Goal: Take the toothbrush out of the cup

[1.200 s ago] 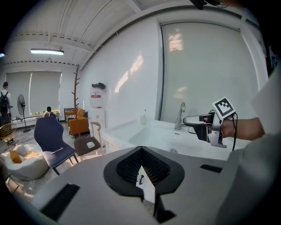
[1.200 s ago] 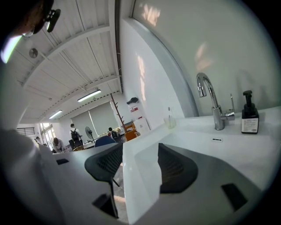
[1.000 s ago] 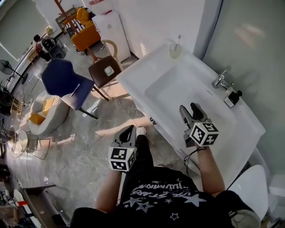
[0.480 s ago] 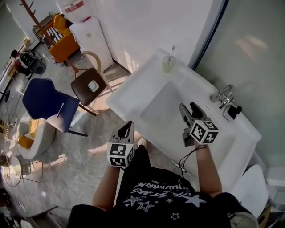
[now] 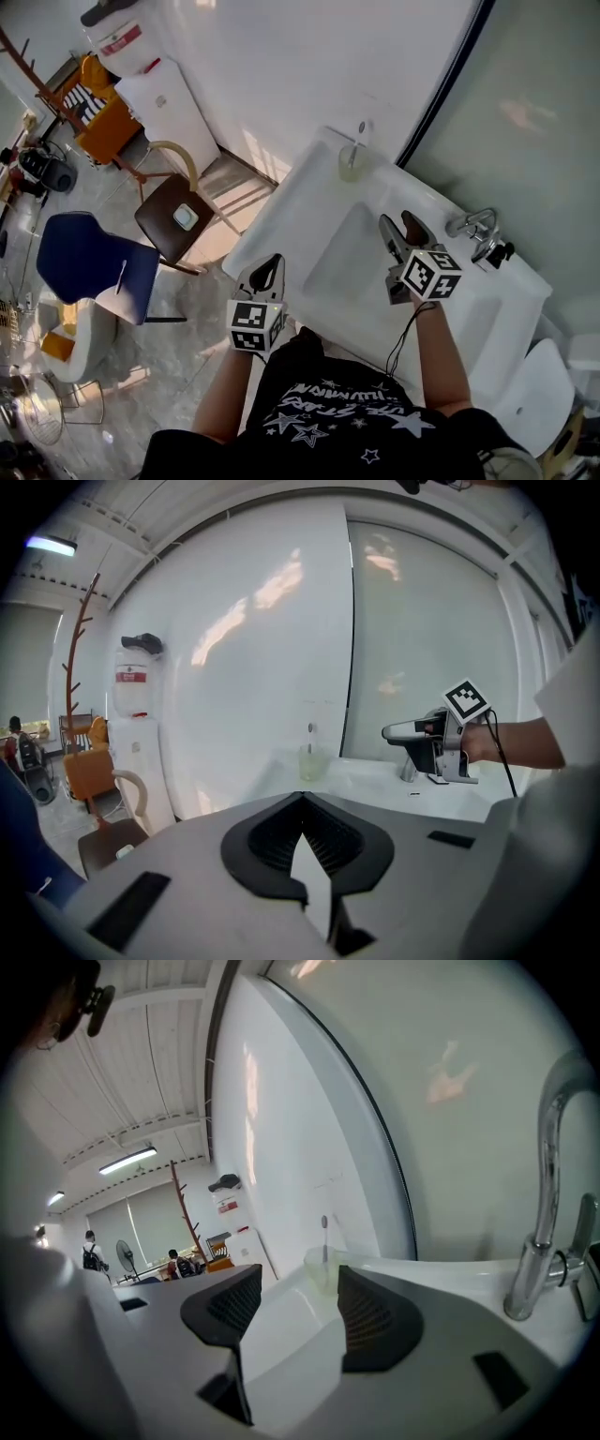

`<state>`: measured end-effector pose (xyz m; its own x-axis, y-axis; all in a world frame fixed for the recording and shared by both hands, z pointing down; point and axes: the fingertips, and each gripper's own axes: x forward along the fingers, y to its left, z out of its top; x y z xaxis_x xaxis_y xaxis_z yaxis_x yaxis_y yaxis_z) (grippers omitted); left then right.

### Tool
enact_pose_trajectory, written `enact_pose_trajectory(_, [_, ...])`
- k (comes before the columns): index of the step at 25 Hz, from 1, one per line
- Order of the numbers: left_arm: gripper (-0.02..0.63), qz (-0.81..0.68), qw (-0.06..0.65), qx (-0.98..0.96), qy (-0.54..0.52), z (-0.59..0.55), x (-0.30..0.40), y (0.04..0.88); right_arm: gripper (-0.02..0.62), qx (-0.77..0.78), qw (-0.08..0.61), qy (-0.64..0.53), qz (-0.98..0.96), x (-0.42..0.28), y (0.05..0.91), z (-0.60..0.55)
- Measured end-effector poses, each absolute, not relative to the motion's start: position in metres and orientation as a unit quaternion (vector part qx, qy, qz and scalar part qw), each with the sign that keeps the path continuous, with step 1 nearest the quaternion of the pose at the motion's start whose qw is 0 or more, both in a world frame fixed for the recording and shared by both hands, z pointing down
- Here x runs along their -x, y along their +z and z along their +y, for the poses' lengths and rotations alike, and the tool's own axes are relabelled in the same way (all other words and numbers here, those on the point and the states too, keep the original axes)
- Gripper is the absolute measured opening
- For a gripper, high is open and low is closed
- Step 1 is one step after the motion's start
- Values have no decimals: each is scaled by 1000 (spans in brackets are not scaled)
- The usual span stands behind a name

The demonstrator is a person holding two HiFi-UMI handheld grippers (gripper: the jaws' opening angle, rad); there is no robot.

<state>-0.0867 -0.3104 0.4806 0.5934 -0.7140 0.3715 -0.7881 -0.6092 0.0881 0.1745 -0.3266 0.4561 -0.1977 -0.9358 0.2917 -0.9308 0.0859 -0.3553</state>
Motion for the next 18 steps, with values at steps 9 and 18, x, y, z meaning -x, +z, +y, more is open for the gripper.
enact_pose_trajectory(9, [15,-377,132,-905,146,-376,57,482,252,636,0,-236,734,-182,442,-401])
enact_pose_trajectory(18, [15,-354,137,-915,136,-428,40,479,252,634,-12,-240,735,-176,449,-476])
